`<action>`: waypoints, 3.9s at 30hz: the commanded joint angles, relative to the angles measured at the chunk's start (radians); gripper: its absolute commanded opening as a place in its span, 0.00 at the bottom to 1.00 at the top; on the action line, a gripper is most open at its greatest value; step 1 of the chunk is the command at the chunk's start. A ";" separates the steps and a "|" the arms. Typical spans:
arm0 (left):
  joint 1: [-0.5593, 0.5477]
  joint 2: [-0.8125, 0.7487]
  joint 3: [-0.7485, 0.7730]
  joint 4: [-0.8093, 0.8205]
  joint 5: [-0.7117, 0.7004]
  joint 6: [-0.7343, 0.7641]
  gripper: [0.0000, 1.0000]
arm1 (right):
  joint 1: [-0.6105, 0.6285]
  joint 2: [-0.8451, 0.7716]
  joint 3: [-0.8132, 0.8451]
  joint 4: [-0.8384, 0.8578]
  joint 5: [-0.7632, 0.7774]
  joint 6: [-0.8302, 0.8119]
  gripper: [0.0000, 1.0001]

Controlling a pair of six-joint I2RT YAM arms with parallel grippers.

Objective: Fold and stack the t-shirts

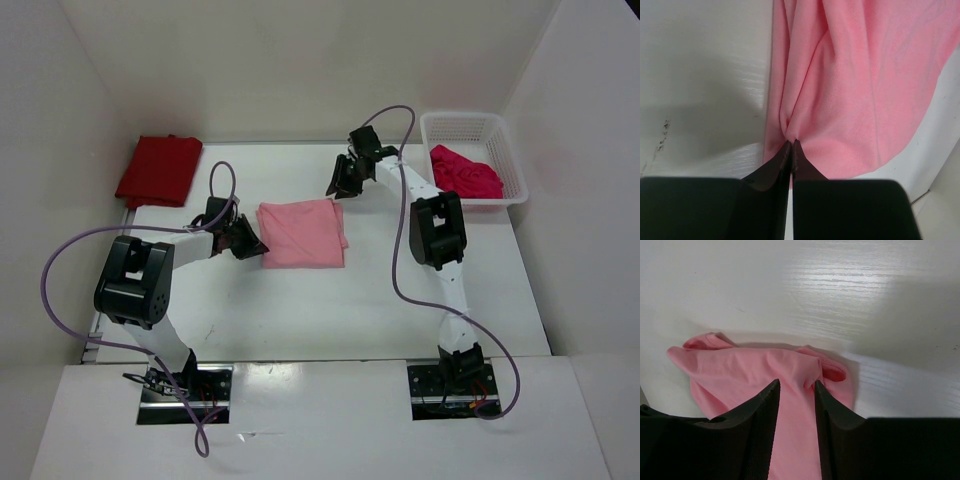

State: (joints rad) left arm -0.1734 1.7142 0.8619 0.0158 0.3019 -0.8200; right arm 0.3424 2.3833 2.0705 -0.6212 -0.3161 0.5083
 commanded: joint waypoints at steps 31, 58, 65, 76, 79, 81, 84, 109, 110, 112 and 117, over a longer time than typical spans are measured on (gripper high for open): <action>0.000 -0.136 -0.067 -0.030 -0.035 -0.042 0.00 | -0.034 -0.016 -0.016 -0.009 0.032 0.010 0.00; -0.066 -0.139 0.173 -0.019 0.063 -0.100 0.31 | -0.034 -0.277 -0.206 0.029 0.054 0.002 0.23; -0.095 0.060 0.232 0.052 0.100 -0.113 0.31 | 0.027 -0.342 -0.378 0.089 -0.133 -0.017 0.05; -0.057 0.143 0.178 0.087 0.077 -0.079 0.38 | 0.047 -0.326 -0.639 0.199 -0.152 0.012 0.05; -0.057 0.143 0.140 0.096 0.077 -0.068 0.43 | 0.047 -0.326 -0.682 0.210 -0.130 0.012 0.05; -0.057 0.111 0.091 0.096 0.063 -0.059 0.48 | 0.047 -0.326 -0.691 0.210 -0.120 0.012 0.05; -0.057 0.065 0.049 0.072 0.011 -0.028 0.54 | 0.037 -0.326 -0.691 0.210 -0.120 0.012 0.10; 0.012 0.122 0.098 -0.011 0.015 0.061 0.76 | -0.043 -0.739 -0.805 0.173 -0.147 0.002 0.63; 0.012 0.139 0.098 0.005 0.029 0.061 0.74 | -0.043 -0.739 -0.805 0.173 -0.147 0.002 0.63; 0.002 0.197 0.132 0.055 0.058 0.061 0.70 | -0.043 -0.739 -0.814 0.173 -0.147 0.002 0.63; -0.043 0.352 0.291 0.078 0.089 0.022 0.17 | -0.052 -0.757 -0.814 0.183 -0.156 0.012 0.63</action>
State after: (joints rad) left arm -0.1867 1.9694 1.0939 0.1032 0.3916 -0.8040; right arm 0.2996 1.6814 1.2610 -0.4595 -0.4618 0.5198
